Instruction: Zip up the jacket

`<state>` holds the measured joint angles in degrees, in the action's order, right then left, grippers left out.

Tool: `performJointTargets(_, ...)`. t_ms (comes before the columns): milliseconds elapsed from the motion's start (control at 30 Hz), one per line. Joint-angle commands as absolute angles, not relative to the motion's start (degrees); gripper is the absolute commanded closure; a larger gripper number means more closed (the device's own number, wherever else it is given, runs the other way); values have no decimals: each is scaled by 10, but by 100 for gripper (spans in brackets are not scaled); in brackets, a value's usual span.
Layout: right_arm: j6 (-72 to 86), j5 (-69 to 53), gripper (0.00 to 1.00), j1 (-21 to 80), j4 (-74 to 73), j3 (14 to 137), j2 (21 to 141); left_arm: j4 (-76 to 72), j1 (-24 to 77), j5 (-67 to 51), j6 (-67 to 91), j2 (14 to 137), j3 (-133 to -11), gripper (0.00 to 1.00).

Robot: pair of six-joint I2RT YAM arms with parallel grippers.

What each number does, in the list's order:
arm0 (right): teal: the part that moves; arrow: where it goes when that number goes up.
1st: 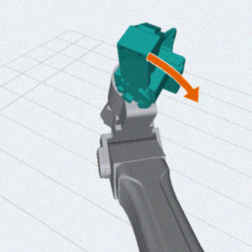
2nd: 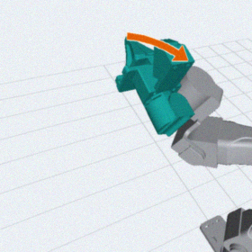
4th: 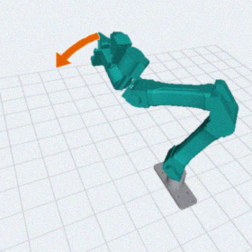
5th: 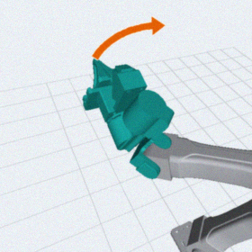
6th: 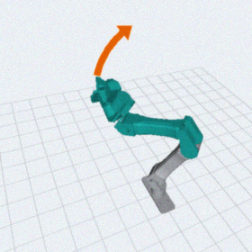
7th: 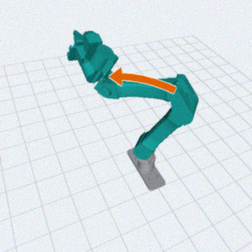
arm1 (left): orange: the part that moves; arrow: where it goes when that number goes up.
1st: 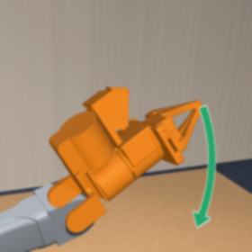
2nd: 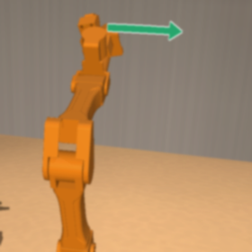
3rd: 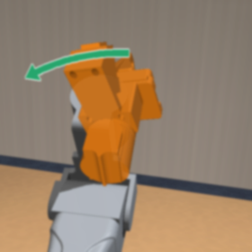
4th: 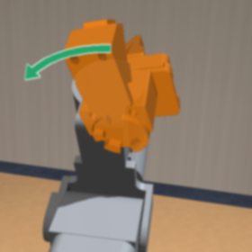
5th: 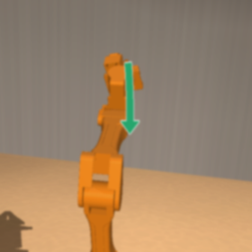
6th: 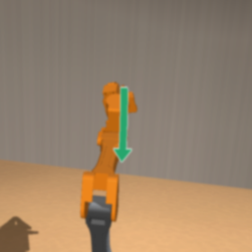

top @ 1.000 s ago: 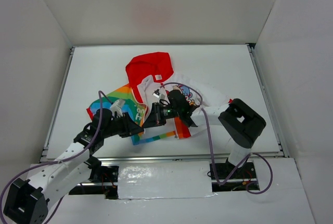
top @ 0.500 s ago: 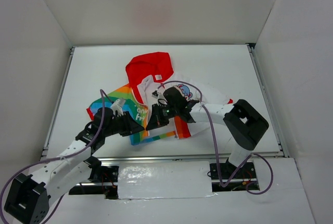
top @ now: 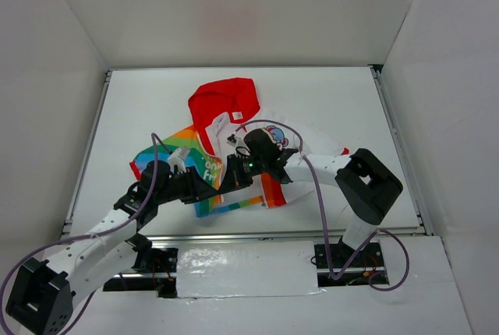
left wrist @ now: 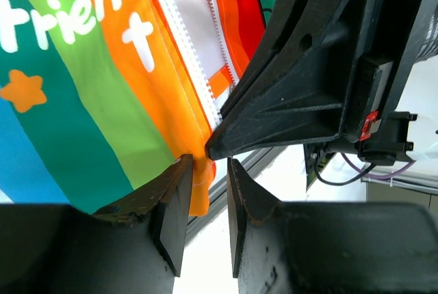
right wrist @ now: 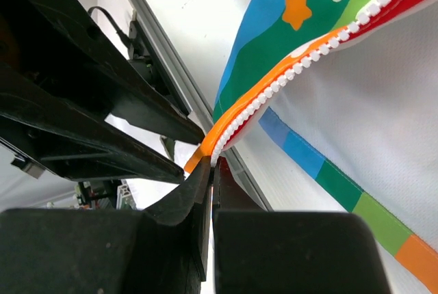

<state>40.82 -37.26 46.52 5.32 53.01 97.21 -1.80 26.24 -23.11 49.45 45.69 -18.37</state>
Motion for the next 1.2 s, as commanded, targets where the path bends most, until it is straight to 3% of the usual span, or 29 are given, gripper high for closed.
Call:
performJointTargets(0,410,-372,100,471,72,560,949,-43,273,-238,482,460,-188,62)
performJointTargets(500,406,-365,100,464,58,570,952,-13,290,-209,457,482,-202,63)
performJointTargets(833,407,-374,100,464,58,571,957,-47,291,-221,464,491,-204,74)
performJointTargets(867,407,-374,100,464,59,571,957,-49,291,-225,466,493,-203,83)
performJointTargets(933,407,-375,100,464,62,570,957,-58,291,-229,468,495,-203,90)
performJointTargets(1000,408,-375,94,464,62,570,957,-63,291,-234,470,498,-202,100)
performJointTargets(1133,407,-374,61,461,63,565,954,-77,291,-238,481,497,-194,100)
performJointTargets(1167,408,-374,60,458,67,558,952,-79,291,-237,485,494,-193,100)
